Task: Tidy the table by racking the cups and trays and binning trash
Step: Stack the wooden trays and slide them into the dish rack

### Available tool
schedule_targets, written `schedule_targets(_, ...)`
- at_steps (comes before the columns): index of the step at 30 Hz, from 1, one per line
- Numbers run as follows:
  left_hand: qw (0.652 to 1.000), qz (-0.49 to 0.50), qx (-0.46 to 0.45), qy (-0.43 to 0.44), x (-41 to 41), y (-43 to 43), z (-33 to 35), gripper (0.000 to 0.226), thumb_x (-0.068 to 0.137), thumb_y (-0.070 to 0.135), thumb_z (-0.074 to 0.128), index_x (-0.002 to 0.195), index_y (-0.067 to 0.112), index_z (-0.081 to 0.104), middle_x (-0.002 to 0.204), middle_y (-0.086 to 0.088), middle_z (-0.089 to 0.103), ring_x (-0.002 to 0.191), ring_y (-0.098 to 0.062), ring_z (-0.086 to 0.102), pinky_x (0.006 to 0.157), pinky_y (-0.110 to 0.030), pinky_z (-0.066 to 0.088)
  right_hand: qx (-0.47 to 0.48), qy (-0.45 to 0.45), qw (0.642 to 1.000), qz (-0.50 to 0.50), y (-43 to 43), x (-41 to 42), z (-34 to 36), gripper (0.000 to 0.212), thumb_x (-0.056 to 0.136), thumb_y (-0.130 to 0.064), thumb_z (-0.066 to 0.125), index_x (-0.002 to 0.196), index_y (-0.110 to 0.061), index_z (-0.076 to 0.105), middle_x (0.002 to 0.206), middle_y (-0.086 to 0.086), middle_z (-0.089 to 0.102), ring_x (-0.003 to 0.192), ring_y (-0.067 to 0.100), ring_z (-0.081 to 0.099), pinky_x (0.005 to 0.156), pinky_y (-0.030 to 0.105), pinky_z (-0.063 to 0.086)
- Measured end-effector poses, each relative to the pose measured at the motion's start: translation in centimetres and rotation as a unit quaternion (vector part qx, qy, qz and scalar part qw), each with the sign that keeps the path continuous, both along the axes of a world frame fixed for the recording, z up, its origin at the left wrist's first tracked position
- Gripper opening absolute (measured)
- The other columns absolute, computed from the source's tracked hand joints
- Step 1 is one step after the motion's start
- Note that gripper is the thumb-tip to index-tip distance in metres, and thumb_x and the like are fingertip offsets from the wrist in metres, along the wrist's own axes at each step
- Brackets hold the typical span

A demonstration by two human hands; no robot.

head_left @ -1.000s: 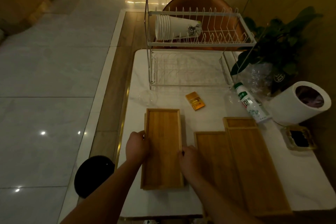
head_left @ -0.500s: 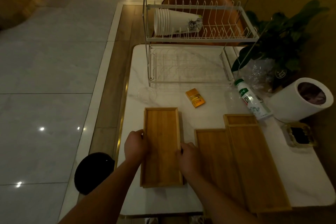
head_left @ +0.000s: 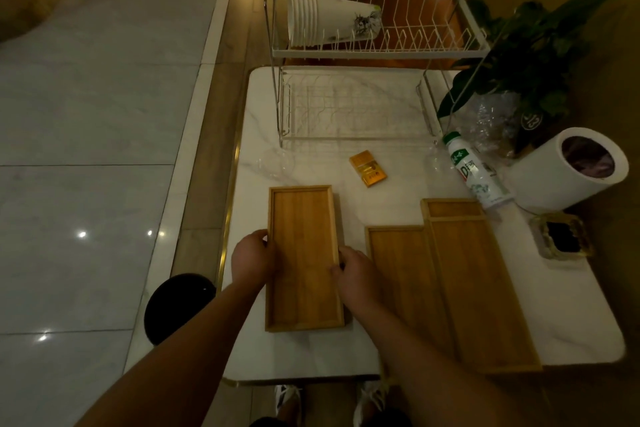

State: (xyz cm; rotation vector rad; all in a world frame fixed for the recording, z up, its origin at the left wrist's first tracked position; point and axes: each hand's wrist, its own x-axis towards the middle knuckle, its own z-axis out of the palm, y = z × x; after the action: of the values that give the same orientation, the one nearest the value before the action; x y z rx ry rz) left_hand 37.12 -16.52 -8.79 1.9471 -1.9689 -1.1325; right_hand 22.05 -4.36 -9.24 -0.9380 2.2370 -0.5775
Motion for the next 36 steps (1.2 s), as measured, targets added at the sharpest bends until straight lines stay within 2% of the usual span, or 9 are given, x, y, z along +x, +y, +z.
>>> schedule_targets(4, 0.987, -0.090, -0.111, -0.078, -0.1, 1.4, 1.0, 0.046, 0.096, 0.024, 0.056, 0.140, 0.012, 0.052, 0.131, -0.018, 0.055, 0.115, -0.035, 0.057, 0.092, -0.045, 0.052, -0.009, -0.048, 0.998, -0.026, 1.8, -1.6, 1.4, 0.035, 0.094, -0.039, 0.058, 0.124, -0.020, 0.061, 0.113, 0.002, 0.066, 0.095, 0.017, 0.062, 0.078, 0.030, 0.050)
schedule_targets(8, 0.943, -0.255, -0.201, -0.071, -0.8, 5.3, 2.2, 0.051, 0.089, 0.025, 0.068, 0.138, 0.017, 0.055, 0.131, -0.013, 0.057, 0.115, -0.032, 0.056, 0.093, -0.045, 0.053, -0.059, -0.030, 0.987, -0.147, 8.4, -6.7, 3.0, 0.035, 0.094, -0.020, 0.061, 0.128, -0.021, 0.059, 0.111, 0.003, 0.067, 0.089, 0.011, 0.058, 0.075, 0.026, 0.050)
schedule_targets(10, 0.929, -0.309, -0.195, -0.064, -1.6, 7.4, 2.3, 0.052, 0.088, 0.026, 0.069, 0.138, 0.019, 0.056, 0.133, -0.012, 0.056, 0.116, -0.032, 0.056, 0.094, -0.045, 0.052, -0.045, 0.026, 0.980, -0.194, 13.0, -10.6, 3.5, 0.040, 0.094, -0.011, 0.059, 0.132, -0.017, 0.055, 0.124, 0.010, 0.062, 0.101, 0.018, 0.058, 0.082, 0.031, 0.051)
schedule_targets(13, 0.915, -0.352, -0.177, -0.093, -3.0, 10.2, 2.1, 0.060, 0.084, 0.027, 0.071, 0.141, 0.020, 0.053, 0.140, -0.011, 0.051, 0.124, -0.032, 0.051, 0.098, -0.044, 0.049, 0.129, 0.205, 0.955, -0.170, 18.6, -16.1, 3.7, 0.042, 0.093, -0.030, 0.057, 0.132, -0.016, 0.051, 0.129, 0.013, 0.053, 0.113, 0.031, 0.051, 0.088, 0.040, 0.049)
schedule_targets(17, 0.934, -0.334, -0.121, -0.042, -6.2, 13.5, 2.1, 0.050, 0.096, 0.028, 0.058, 0.144, 0.019, 0.049, 0.137, -0.005, 0.052, 0.124, -0.023, 0.049, 0.101, -0.036, 0.046, 0.196, 0.137, 0.958, -0.161, 20.4, -19.3, 2.0, 0.045, 0.096, -0.041, 0.051, 0.131, -0.012, 0.052, 0.126, 0.016, 0.055, 0.111, 0.034, 0.055, 0.089, 0.044, 0.050)
schedule_targets(22, 0.941, -0.320, -0.095, -0.064, -11.1, 16.1, 2.1, 0.049, 0.099, 0.027, 0.050, 0.145, 0.015, 0.041, 0.126, -0.008, 0.054, 0.108, -0.022, 0.055, 0.086, -0.030, 0.049, 0.134, 0.078, 0.970, -0.189, 21.2, -21.1, 0.7, 0.047, 0.095, -0.045, 0.053, 0.129, -0.013, 0.058, 0.121, 0.013, 0.063, 0.107, 0.032, 0.060, 0.087, 0.039, 0.049)
schedule_targets(26, 0.979, -0.188, 0.029, -0.076, -13.5, 16.6, 1.8, 0.042, 0.100, 0.027, 0.050, 0.137, 0.008, 0.041, 0.127, -0.014, 0.053, 0.109, -0.028, 0.058, 0.089, -0.036, 0.049, 0.079, 0.070, 0.973, -0.204, 21.9, -21.9, 1.0, 0.032, 0.097, -0.036, 0.054, 0.111, -0.009, 0.065, 0.099, 0.009, 0.070, 0.089, 0.027, 0.063, 0.080, 0.040, 0.053)
schedule_targets(30, 0.987, -0.125, 0.057, -0.087, -14.5, 17.0, 1.1, 0.026, 0.100, 0.021, 0.049, 0.121, 0.006, 0.052, 0.117, -0.015, 0.060, 0.099, -0.027, 0.062, 0.084, -0.035, 0.053, 0.039, 0.060, 0.977, -0.203, 22.6, -22.9, 2.5, 0.032, 0.095, -0.031, 0.059, 0.118, -0.009, 0.064, 0.113, 0.012, 0.069, 0.101, 0.030, 0.063, 0.084, 0.036, 0.049)
schedule_targets(36, 0.993, -0.051, 0.060, -0.089, -15.1, 16.6, 0.9, 0.016, 0.099, 0.013, 0.044, 0.105, 0.006, 0.057, 0.084, -0.004, 0.057, 0.076, -0.021, 0.059, 0.065, -0.033, 0.049, -0.111, -0.024, 0.977, -0.179, 22.9, -22.9, 8.3, 0.030, 0.080, -0.025, 0.077, 0.109, -0.025, 0.070, 0.088, -0.016, 0.066, 0.081, 0.000, 0.060, 0.063, 0.017, 0.045)
